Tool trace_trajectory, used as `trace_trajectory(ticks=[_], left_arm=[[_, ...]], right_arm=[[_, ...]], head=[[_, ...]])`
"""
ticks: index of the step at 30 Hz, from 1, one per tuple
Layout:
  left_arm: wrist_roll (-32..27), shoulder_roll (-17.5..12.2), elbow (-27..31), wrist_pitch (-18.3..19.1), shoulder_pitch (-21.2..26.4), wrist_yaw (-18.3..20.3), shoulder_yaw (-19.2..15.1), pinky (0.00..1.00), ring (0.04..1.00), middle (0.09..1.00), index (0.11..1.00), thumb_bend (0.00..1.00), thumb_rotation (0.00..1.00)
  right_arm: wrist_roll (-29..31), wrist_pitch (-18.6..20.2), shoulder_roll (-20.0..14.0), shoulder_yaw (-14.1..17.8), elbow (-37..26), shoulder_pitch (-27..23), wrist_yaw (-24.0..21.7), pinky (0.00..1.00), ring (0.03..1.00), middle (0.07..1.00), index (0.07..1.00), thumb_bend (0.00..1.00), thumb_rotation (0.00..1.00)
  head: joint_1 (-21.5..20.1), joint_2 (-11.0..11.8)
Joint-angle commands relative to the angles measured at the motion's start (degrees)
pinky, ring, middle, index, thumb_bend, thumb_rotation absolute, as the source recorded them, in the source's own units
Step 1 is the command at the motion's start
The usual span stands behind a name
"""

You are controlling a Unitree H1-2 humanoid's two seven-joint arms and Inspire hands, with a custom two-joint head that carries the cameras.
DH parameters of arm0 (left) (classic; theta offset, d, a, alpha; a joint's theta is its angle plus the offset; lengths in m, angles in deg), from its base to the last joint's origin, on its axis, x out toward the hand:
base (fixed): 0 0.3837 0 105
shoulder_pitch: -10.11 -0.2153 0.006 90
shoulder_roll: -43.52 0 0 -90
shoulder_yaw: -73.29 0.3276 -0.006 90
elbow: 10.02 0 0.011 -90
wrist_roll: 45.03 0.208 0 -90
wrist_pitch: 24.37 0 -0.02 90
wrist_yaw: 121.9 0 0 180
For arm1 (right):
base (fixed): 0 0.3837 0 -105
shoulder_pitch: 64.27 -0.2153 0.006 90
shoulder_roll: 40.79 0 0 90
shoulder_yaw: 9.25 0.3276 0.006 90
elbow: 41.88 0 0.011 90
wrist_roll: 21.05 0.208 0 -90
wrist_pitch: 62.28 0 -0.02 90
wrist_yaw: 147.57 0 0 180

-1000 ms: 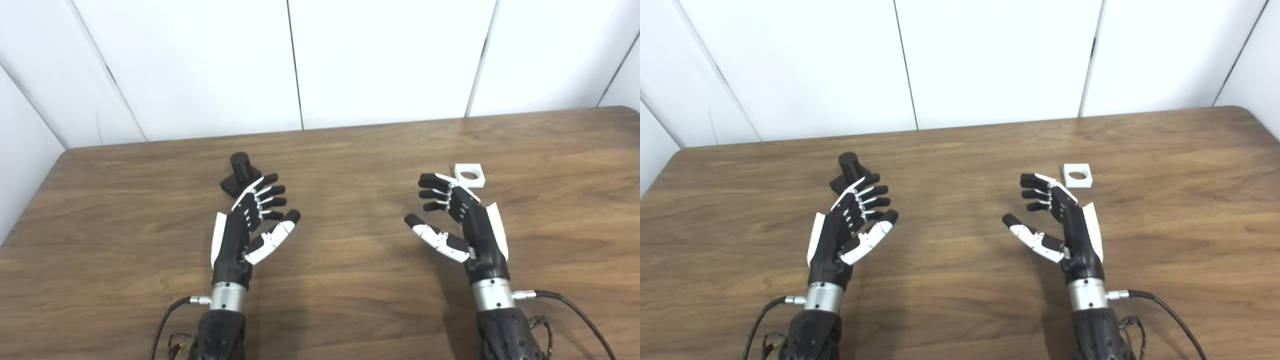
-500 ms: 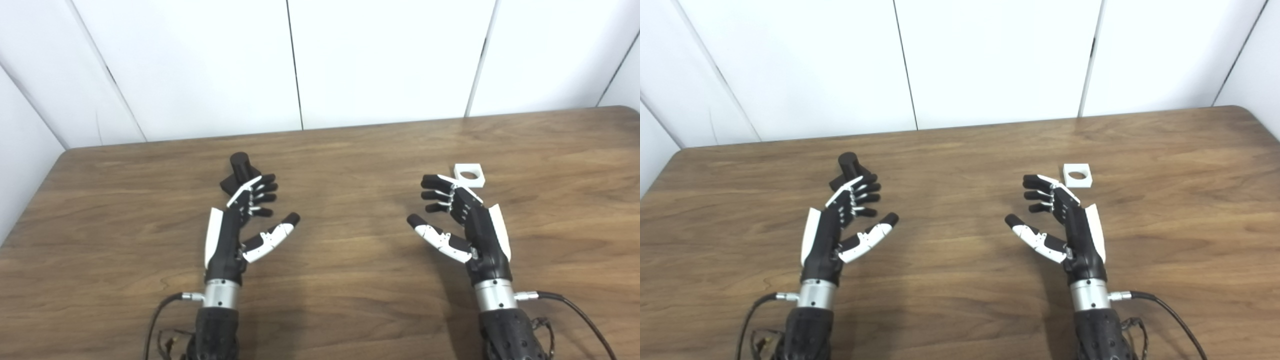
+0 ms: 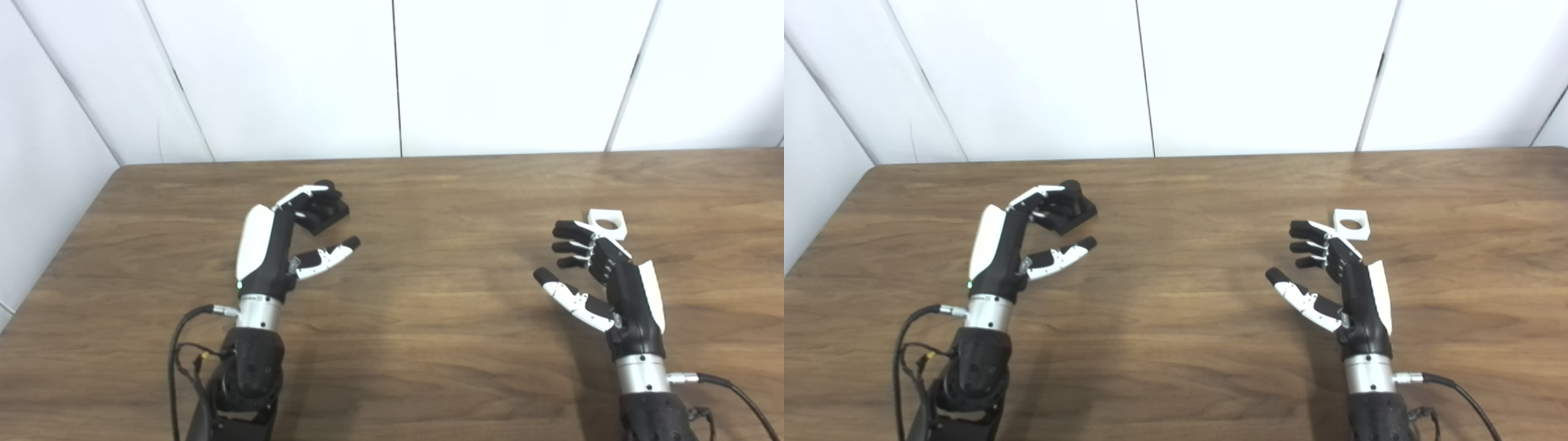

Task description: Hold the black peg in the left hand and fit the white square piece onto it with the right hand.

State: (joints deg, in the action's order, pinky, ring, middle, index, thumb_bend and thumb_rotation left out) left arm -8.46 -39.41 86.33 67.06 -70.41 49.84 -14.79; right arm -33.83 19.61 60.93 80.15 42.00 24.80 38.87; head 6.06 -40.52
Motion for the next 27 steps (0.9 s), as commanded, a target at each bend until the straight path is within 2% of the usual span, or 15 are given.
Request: trace_trajectory(ticks=[1, 8, 15, 16, 19, 27], left_arm=[[5.2, -1.7, 1.4, 1.9, 3.2, -2.2, -0.2, 0.55, 0.673, 0.712, 0.643, 0.65, 0.15], [14.9, -4.2, 0.2, 7.0, 5.4, -3.2, 1.0, 0.54, 0.693, 0.748, 0.681, 0.65, 0.18], [18.1, -5.9, -2.6, 9.5, 8.5, -4.0, 1.3, 0.59, 0.761, 0.782, 0.697, 0.69, 0.20], [18.3, -6.1, -3.4, 9.8, 9.0, -4.2, 1.5, 0.65, 0.793, 0.808, 0.703, 0.70, 0.25], [18.9, -6.8, -5.7, 10.3, 10.5, -4.2, 1.9, 0.75, 0.845, 0.846, 0.717, 0.71, 0.31], [17.7, -7.9, -11.2, 11.5, 13.5, -3.5, 3.2, 0.84, 0.936, 0.907, 0.742, 0.75, 0.46]], right_arm=[[0.4, -2.4, 0.2, 0.2, -0.4, -1.9, 0.3, 0.57, 0.667, 0.718, 0.707, 0.62, 0.19], [1.0, -3.0, 0.3, 0.6, 0.2, -1.9, 0.4, 0.56, 0.666, 0.720, 0.698, 0.63, 0.21], [1.0, -2.7, 0.6, 0.7, -0.1, -1.6, 0.5, 0.57, 0.671, 0.722, 0.701, 0.64, 0.22], [0.9, -2.8, 0.6, 0.7, -0.1, -1.7, 0.5, 0.56, 0.665, 0.719, 0.702, 0.63, 0.21], [0.8, -2.8, 0.6, 0.7, -0.1, -1.6, 0.6, 0.56, 0.666, 0.720, 0.701, 0.63, 0.21], [0.4, -3.7, 0.4, 0.7, 0.4, -1.9, 0.8, 0.56, 0.661, 0.720, 0.699, 0.63, 0.21]], head=[[0.1, 0.0], [0.2, 0.1], [-0.1, 0.2], [-0.1, 0.2], [-0.4, 0.3], [-0.7, 0.3]])
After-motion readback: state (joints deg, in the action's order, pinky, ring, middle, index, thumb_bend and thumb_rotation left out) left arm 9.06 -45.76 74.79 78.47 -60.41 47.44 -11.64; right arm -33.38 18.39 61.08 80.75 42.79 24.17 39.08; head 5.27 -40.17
